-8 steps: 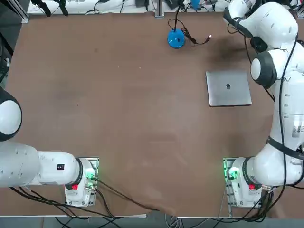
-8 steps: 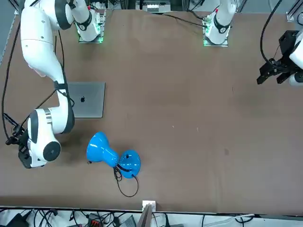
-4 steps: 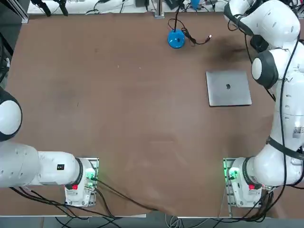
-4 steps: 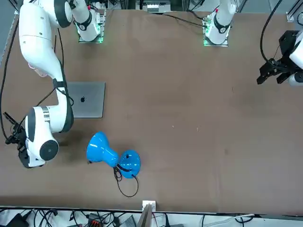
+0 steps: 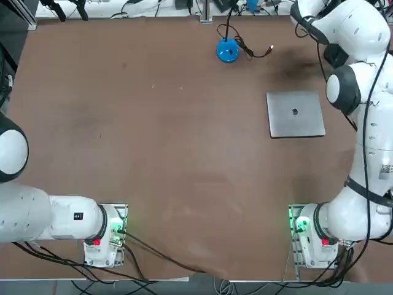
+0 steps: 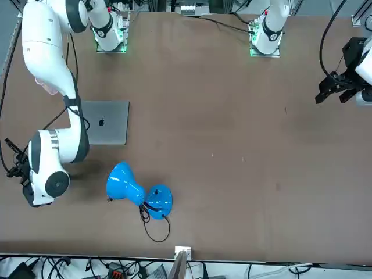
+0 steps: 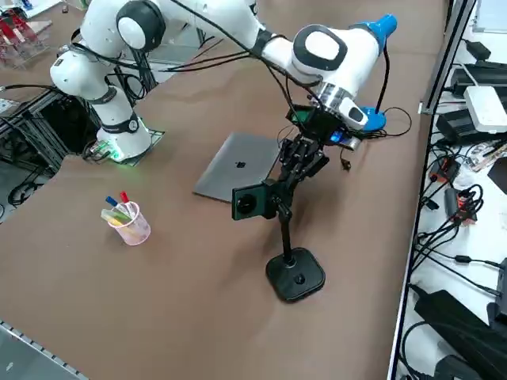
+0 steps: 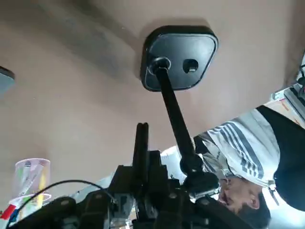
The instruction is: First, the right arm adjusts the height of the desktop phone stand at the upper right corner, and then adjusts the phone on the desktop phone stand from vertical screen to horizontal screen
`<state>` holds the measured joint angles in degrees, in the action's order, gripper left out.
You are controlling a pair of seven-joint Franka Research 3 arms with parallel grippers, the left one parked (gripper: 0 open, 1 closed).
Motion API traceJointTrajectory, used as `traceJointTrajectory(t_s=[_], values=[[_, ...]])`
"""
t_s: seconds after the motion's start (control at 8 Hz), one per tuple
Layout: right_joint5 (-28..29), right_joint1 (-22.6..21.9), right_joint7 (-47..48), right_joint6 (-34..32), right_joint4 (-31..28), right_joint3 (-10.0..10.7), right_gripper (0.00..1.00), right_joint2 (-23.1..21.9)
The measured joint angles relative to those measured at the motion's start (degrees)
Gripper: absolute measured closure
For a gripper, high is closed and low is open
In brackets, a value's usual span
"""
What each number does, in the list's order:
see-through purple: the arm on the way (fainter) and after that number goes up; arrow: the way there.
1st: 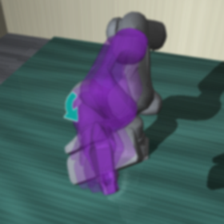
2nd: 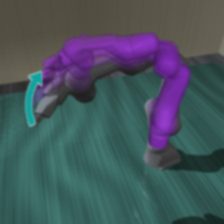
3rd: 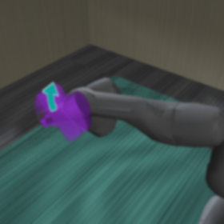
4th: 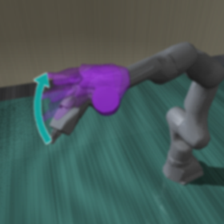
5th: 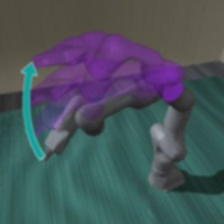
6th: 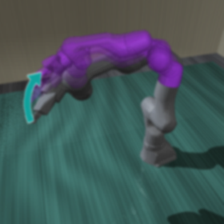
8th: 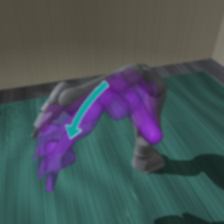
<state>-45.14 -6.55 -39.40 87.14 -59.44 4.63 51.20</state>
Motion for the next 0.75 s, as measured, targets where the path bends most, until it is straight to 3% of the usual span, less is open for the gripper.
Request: traceJointTrajectory(t_s=[0.75], values=[[1.27,0.38,-0.01,0.5,0.09,0.0,0.83,-1.25]])
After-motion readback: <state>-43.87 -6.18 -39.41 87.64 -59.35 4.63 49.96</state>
